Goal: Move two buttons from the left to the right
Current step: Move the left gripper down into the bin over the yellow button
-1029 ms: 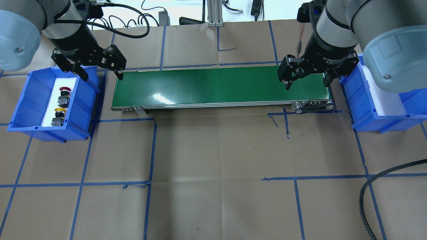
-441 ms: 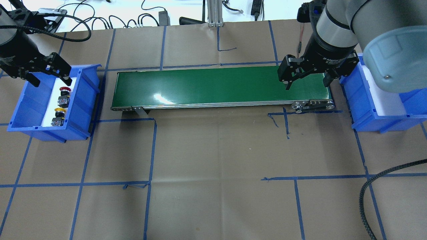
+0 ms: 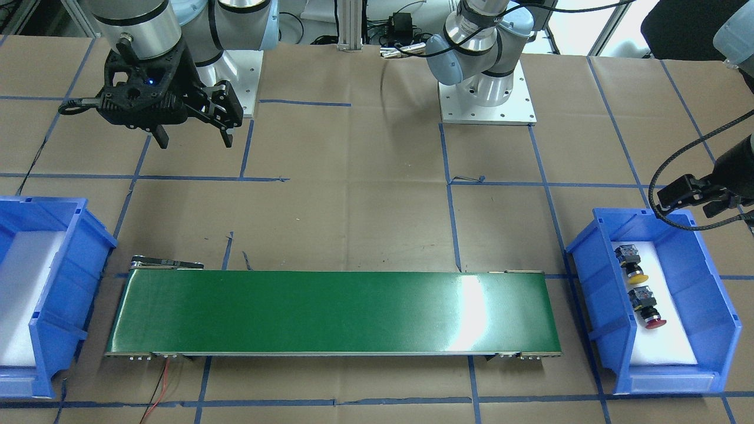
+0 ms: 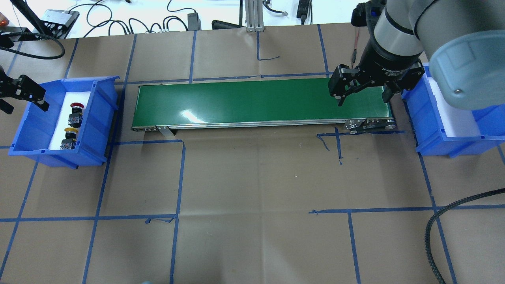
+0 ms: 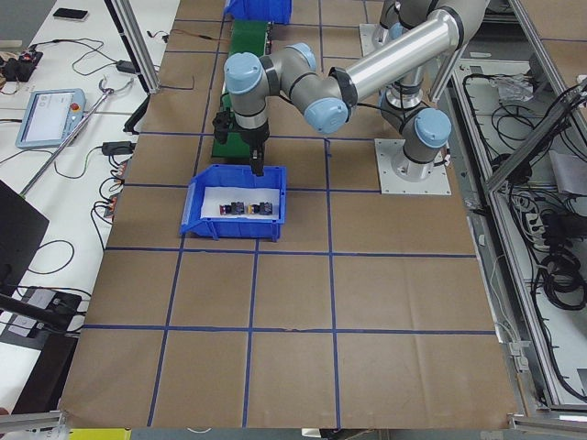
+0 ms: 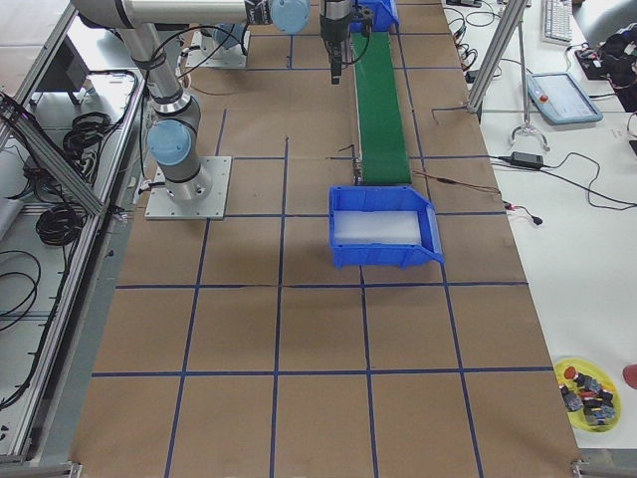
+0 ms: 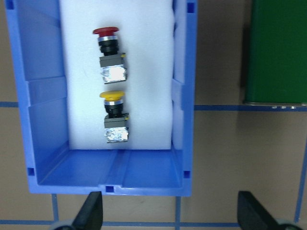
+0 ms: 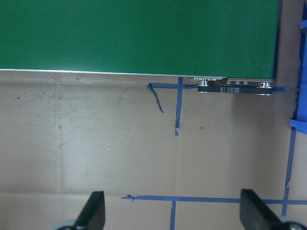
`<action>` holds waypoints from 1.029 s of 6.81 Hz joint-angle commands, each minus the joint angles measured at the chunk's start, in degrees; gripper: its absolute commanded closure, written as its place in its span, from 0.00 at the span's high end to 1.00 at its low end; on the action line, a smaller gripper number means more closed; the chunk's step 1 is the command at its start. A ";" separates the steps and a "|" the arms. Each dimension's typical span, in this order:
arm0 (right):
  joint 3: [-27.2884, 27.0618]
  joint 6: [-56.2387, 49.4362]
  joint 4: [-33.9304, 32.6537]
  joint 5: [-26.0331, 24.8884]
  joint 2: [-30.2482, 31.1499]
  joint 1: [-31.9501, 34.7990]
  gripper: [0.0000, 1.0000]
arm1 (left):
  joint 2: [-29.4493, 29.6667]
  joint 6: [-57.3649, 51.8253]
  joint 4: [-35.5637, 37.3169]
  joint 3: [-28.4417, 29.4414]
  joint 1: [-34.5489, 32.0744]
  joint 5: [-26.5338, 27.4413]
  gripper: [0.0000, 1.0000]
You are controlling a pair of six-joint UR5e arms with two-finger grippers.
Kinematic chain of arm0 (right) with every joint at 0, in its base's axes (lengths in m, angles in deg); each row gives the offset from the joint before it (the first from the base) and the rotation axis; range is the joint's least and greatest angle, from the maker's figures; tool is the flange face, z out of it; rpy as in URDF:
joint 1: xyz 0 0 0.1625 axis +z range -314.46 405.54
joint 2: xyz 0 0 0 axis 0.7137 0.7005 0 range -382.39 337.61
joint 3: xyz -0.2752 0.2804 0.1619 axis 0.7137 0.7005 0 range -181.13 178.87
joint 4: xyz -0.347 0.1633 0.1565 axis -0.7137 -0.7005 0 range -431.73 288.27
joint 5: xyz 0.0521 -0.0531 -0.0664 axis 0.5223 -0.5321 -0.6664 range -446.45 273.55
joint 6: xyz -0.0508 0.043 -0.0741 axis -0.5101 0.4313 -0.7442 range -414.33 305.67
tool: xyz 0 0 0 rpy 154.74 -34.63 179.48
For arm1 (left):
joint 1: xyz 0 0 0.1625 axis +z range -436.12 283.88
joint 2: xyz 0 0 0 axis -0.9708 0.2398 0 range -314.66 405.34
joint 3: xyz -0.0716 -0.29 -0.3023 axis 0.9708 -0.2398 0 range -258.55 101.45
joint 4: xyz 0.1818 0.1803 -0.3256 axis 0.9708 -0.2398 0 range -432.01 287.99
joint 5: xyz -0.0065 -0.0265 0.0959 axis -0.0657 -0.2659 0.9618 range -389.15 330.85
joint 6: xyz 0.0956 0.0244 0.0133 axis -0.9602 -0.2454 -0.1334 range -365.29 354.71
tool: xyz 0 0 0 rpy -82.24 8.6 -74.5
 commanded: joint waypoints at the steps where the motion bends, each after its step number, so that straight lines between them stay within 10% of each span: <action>1: 0.00 0.00 0.00 0.00 0.00 0.00 1.00 | 1.24 -0.35 3.47 -2.11 0.59 -0.36 0.99; 7: 0.00 0.00 0.17 0.00 -0.08 0.00 1.00 | 8.61 -1.14 20.66 -9.49 0.77 -1.68 0.99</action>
